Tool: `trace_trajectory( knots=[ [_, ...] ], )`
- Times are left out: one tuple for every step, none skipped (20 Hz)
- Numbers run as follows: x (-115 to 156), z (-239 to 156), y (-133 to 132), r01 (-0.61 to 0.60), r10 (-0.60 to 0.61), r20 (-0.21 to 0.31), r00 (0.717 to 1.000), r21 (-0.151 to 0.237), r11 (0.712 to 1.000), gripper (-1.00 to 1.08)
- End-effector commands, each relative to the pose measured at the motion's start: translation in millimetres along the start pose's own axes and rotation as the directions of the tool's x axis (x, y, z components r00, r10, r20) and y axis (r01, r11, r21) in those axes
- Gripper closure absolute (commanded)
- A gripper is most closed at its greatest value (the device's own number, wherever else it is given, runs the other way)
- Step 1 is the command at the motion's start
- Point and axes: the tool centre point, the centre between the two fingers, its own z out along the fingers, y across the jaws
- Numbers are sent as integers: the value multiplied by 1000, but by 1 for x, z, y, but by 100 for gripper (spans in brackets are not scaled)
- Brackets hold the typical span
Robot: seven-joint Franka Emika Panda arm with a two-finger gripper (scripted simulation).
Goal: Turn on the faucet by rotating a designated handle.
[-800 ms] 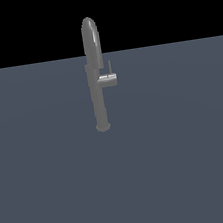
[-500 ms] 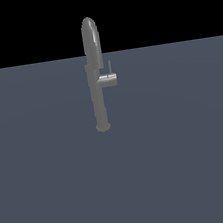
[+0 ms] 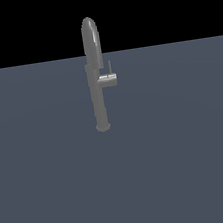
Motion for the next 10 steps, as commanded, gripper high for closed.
trace_trajectory(
  knots=[
    [9, -1, -3, -22, 22, 26, 999, 21, 1000, 108],
    [13, -1, -4, -33, 32, 38, 999, 31, 999, 108],
    [18, -1, -5, -44, 42, 50, 998, 41, 998, 108],
    [23, -1, -7, -57, 53, 64, 997, 52, 997, 108],
    [28, -1, -8, -70, 65, 79, 995, 64, 996, 108],
    [33, -1, -9, -83, 76, 94, 993, 75, 994, 108],
    [38, -2, -10, -97, 88, 109, 990, 86, 992, 108],
    [44, -2, -12, -111, 99, 125, 987, 97, 989, 108],
    [49, -1, -13, -125, 110, 141, 984, 108, 986, 108],
    [54, -1, -14, -140, 121, 157, 980, 119, 983, 108]
  ],
)
